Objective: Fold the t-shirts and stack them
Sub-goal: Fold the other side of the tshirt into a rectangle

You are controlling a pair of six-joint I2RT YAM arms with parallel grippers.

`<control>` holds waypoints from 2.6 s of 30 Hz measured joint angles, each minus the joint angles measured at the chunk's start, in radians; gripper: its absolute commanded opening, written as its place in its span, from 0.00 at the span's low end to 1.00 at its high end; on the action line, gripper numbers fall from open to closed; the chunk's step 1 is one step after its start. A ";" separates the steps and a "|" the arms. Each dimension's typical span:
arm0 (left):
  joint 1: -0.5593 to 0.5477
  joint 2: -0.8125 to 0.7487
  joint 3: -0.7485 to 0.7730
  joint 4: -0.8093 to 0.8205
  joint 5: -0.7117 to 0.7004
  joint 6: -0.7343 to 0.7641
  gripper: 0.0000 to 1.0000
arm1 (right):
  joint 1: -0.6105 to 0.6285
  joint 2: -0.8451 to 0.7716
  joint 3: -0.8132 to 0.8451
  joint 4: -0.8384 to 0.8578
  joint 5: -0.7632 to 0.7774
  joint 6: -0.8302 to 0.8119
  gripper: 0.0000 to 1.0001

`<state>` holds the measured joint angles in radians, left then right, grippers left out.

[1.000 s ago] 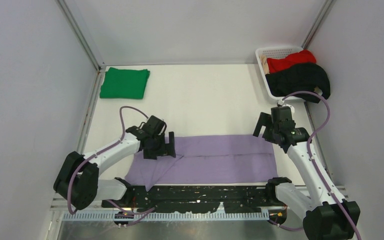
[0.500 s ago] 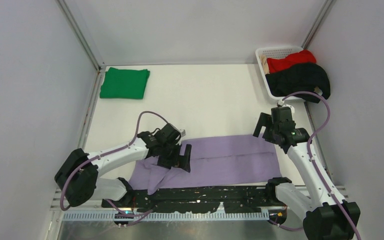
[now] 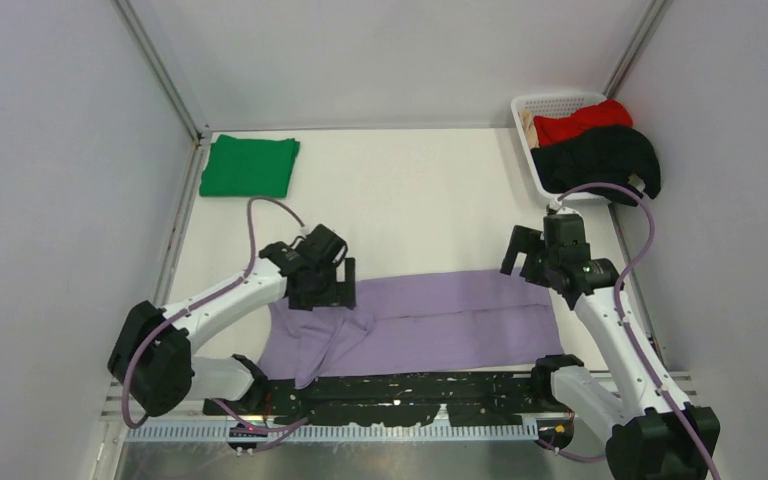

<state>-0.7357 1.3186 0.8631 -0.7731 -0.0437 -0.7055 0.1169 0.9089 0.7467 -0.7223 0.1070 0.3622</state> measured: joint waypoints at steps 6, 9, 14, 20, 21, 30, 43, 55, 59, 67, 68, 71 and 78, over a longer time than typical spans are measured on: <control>0.284 -0.179 -0.129 -0.010 -0.085 -0.083 0.95 | 0.089 -0.024 -0.034 0.085 -0.151 -0.038 0.97; 0.419 -0.309 -0.224 0.002 -0.095 -0.111 0.89 | 0.254 -0.015 -0.048 0.163 -0.207 -0.066 0.99; 0.557 -0.438 -0.368 0.070 -0.060 -0.126 0.70 | 0.515 0.152 -0.051 0.370 -0.327 -0.121 0.92; 0.609 -0.347 -0.383 0.158 -0.004 -0.116 0.44 | 0.753 0.501 0.085 0.503 -0.429 -0.211 0.78; 0.617 -0.324 -0.383 0.171 0.007 -0.116 0.41 | 0.783 0.549 0.123 0.513 -0.438 -0.230 0.78; 0.632 -0.269 -0.372 0.216 0.068 -0.095 0.38 | 0.933 0.787 0.381 0.538 -0.495 -0.352 0.69; 0.670 -0.263 -0.341 0.198 0.075 -0.066 0.00 | 0.971 0.960 0.495 0.391 -0.520 -0.454 0.58; 0.833 -0.262 -0.324 0.225 0.148 -0.051 0.00 | 0.975 0.966 0.495 0.369 -0.539 -0.491 0.06; 0.866 -0.224 -0.307 0.248 0.185 -0.045 0.00 | 0.975 0.966 0.494 0.369 -0.540 -0.504 0.05; 0.903 -0.106 -0.248 0.304 0.256 -0.045 0.00 | 0.975 0.962 0.449 0.370 -0.544 -0.529 0.05; 0.907 -0.088 -0.237 0.311 0.263 -0.045 0.00 | 0.975 0.958 0.437 0.369 -0.543 -0.532 0.05; 0.909 -0.024 -0.196 0.323 0.280 -0.038 0.00 | 0.975 0.927 0.395 0.368 -0.539 -0.546 0.05; 0.911 0.130 -0.084 0.354 0.333 0.014 0.00 | 0.975 0.822 0.305 0.366 -0.535 -0.565 0.20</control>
<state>0.1749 1.4490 0.7792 -0.4191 0.2897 -0.6910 1.0924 1.7306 1.0519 -0.3561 -0.4278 -0.2031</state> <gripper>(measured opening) 0.023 0.057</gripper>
